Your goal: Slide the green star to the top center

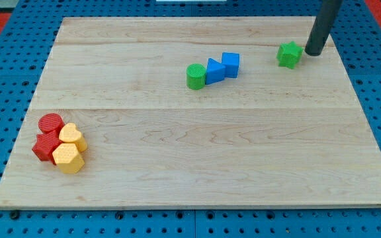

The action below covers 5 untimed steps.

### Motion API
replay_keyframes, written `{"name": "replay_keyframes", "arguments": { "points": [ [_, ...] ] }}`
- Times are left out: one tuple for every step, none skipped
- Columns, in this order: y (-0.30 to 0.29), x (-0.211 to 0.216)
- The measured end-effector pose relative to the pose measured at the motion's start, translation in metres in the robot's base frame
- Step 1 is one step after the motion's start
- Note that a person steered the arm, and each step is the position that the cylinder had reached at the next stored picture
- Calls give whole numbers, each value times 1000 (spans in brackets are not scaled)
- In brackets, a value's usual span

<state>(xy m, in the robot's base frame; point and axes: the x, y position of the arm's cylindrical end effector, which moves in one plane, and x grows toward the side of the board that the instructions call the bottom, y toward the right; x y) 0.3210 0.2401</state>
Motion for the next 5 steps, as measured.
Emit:
{"name": "replay_keyframes", "arguments": {
  "points": [
    [-12, 10],
    [-64, -23],
    [-66, -30],
    [-64, -2],
    [-69, -5]
  ]
}}
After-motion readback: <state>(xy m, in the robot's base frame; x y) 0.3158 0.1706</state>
